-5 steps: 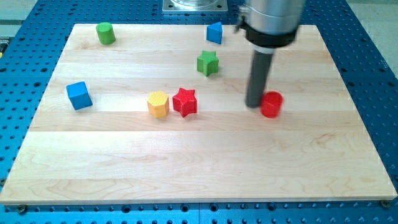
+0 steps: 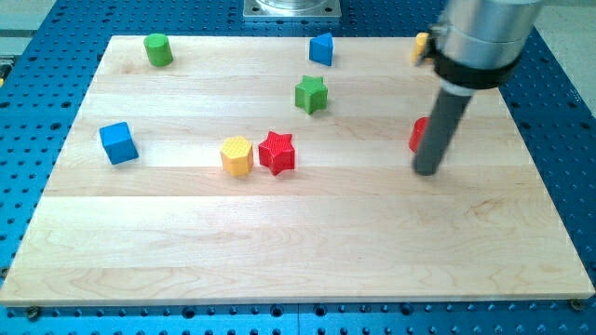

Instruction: Move the red circle vertical below the heart

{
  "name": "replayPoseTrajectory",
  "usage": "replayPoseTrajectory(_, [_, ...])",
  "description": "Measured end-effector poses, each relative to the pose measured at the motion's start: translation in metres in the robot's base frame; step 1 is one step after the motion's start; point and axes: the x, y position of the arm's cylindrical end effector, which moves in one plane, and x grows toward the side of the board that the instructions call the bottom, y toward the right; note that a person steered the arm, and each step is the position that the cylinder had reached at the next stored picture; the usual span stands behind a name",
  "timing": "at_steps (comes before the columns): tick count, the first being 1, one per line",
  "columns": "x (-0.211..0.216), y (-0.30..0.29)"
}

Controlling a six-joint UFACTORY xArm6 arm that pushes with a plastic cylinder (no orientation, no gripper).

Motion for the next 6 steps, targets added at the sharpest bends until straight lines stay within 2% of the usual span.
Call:
replayPoseTrajectory(1, [-0.042, -0.050])
replayPoseTrajectory(2, [-0.065, -0.018])
replayPoseTrajectory(4, [-0.059, 0.050])
replayPoseTrajectory(6, [-0.053, 0.000])
